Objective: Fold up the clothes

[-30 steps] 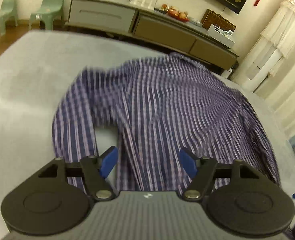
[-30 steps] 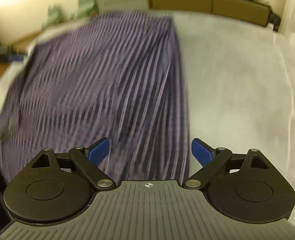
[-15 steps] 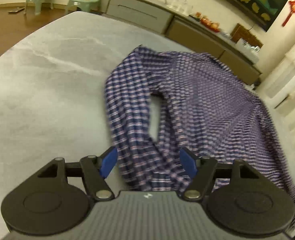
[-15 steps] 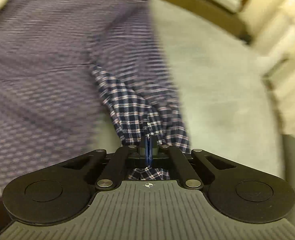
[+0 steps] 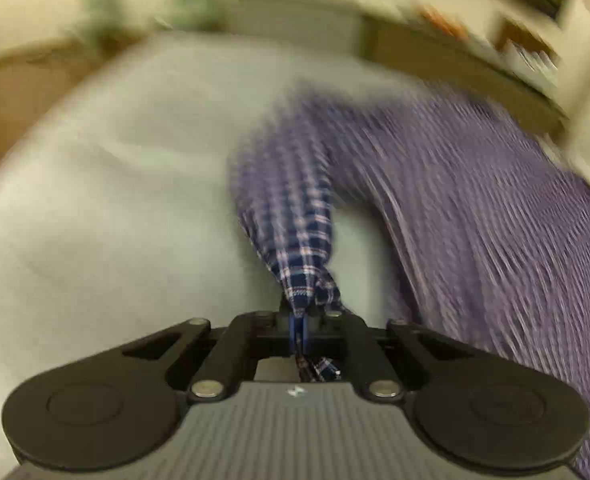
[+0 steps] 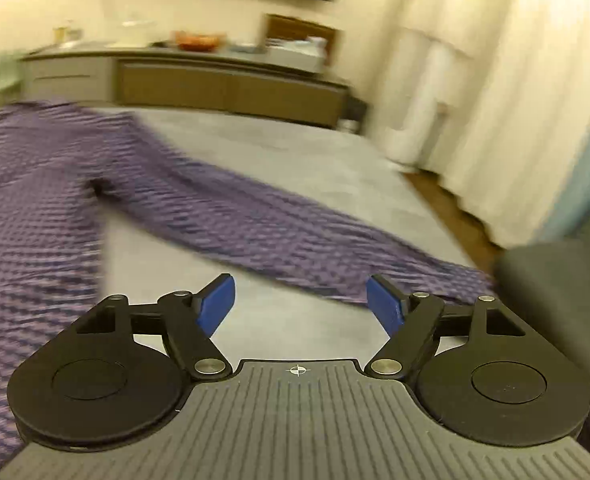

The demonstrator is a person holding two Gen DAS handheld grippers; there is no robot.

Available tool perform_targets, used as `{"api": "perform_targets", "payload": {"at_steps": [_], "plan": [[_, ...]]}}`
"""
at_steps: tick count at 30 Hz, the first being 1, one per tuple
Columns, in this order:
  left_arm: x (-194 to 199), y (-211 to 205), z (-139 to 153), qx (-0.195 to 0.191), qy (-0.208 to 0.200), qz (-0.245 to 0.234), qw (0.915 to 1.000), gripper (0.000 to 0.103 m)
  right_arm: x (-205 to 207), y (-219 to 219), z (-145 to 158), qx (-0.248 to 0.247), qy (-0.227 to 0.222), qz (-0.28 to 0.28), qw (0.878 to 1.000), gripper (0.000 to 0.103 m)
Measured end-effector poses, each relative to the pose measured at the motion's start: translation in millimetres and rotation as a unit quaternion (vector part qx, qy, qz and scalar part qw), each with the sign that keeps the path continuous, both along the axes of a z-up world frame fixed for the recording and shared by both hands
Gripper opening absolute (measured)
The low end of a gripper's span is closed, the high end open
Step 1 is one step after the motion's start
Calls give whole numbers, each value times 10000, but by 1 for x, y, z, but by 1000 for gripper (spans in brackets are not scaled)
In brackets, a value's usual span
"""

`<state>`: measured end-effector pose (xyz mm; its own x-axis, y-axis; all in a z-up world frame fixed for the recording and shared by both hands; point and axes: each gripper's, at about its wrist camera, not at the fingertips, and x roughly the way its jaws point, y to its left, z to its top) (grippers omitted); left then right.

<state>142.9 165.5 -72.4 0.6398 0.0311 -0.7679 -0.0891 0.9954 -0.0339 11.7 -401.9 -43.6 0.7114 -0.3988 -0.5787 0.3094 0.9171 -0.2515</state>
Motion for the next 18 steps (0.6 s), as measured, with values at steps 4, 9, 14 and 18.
{"api": "perform_targets", "payload": {"at_steps": [4,9,14,18], "plan": [[20,54,14,1621,-680,1611,9712,42,7,23,-10,-165,237,557,9980,83],[7,97,6,309,-245,1903,9809,58,15,23,-10,435,360,801,9952,84],[-13,33,18,-1101,-313,484,9922,68,24,11,-4,1578,221,830,9837,86],[14,-34,-3,-1495,234,-425,9876,69,53,6,-12,2543,117,818,9636,86]]}}
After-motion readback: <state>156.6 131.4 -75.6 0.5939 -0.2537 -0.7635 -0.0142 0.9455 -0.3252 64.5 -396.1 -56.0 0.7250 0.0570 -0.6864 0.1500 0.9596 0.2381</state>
